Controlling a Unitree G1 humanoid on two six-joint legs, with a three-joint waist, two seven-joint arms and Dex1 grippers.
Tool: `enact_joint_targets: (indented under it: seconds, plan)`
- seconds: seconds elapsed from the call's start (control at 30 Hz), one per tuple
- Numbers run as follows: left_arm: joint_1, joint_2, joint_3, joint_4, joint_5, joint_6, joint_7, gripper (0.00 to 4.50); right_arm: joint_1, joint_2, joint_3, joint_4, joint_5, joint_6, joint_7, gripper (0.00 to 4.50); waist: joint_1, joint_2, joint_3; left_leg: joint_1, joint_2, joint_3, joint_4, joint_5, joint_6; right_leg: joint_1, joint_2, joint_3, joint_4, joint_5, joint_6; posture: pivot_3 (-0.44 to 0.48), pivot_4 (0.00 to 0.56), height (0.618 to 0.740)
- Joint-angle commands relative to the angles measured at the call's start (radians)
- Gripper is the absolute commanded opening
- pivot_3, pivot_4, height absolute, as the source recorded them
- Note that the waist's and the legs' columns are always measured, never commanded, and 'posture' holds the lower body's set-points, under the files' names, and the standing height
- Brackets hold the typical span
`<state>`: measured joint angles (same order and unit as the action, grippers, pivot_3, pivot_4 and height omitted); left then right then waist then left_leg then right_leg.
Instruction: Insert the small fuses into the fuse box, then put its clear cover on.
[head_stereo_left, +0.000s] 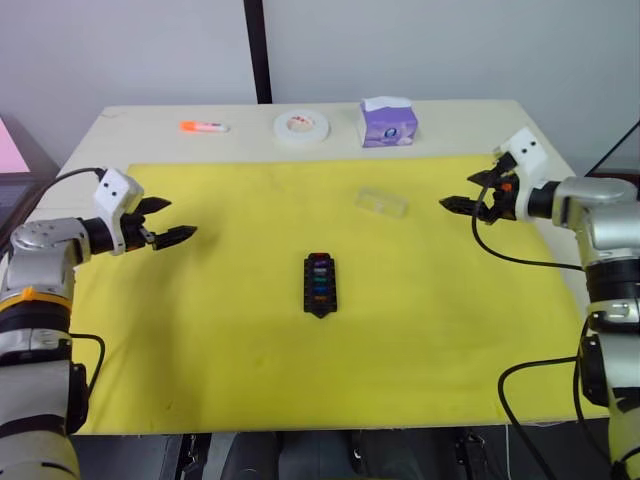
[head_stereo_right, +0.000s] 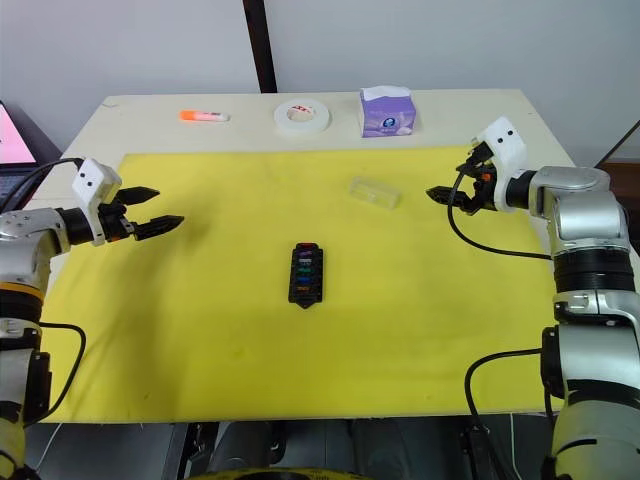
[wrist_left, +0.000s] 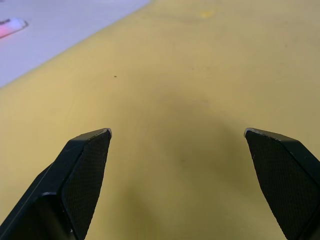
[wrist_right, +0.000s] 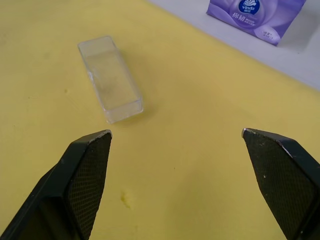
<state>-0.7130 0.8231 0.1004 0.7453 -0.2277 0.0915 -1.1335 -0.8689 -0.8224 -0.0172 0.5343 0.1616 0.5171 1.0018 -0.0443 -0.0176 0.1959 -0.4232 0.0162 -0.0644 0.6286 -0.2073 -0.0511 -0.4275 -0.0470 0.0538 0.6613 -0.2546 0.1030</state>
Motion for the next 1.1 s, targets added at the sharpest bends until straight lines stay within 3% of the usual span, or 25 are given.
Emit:
enact_joint_targets:
  seconds: [0.03,0.13,0.27,0.4,0.5,0.77,1.1]
  plan:
    - [-0.023,0.023,0.038,0.002,-0.006,-0.029,0.008,4.50,0.005,-0.028,-0.033,-0.015,0.003,-0.012,-0.009,4.44,0.000,0.000,0.000,0.000,0.000,0.000,0.000,0.000,0.000,0.000,0.000,0.000,0.000,0.000,0.000,0.000,0.150,0.740]
    - [-0.047,0.010,0.029,0.000,-0.008,-0.016,0.002,4.50,-0.037,-0.009,-0.003,0.011,-0.019,0.006,-0.029,4.44,0.000,0.000,0.000,0.000,0.000,0.000,0.000,0.000,0.000,0.000,0.000,0.000,0.000,0.000,0.000,0.000,0.150,0.740]
    - [-0.088,-0.004,-0.012,-0.089,-0.025,0.058,-0.084,4.50,-0.236,0.053,0.116,0.093,-0.091,0.024,0.019,4.44,-0.015,0.002,0.001,0.000,0.000,0.000,0.000,0.000,0.000,-0.001,0.000,0.000,0.001,0.000,0.000,0.000,0.150,0.740]
    - [-0.124,-0.004,-0.058,-0.204,-0.023,0.116,-0.163,4.50,-0.462,0.179,0.235,0.350,-0.205,-0.080,0.027,4.44,-0.029,0.002,0.001,0.000,0.000,0.000,-0.001,0.000,0.000,-0.002,0.001,0.001,0.003,0.000,0.000,0.000,0.150,0.740]
    - [-0.121,-0.013,-0.071,-0.292,-0.036,0.154,-0.185,4.50,-0.553,0.271,0.294,0.538,-0.271,-0.158,0.058,4.44,-0.028,0.002,0.001,0.000,0.000,0.000,-0.002,0.000,0.000,-0.002,0.000,0.001,0.002,0.000,0.000,0.000,0.150,0.740]
    - [0.059,-0.009,-0.042,-0.671,-0.135,0.323,-0.145,4.50,-0.597,0.397,0.336,0.758,-0.382,-0.318,0.034,4.44,-0.027,0.003,0.002,-0.002,0.000,0.000,-0.001,0.000,0.000,-0.003,0.000,0.001,0.002,0.000,0.000,0.000,0.150,0.740]
    - [0.182,0.029,0.006,-0.818,-0.176,0.383,-0.061,4.50,-0.562,0.442,0.306,0.828,-0.454,-0.331,-0.098,4.44,-0.029,0.003,0.002,0.000,0.000,0.000,-0.002,0.000,0.000,-0.003,0.000,0.001,0.004,0.000,0.000,0.000,0.150,0.740]
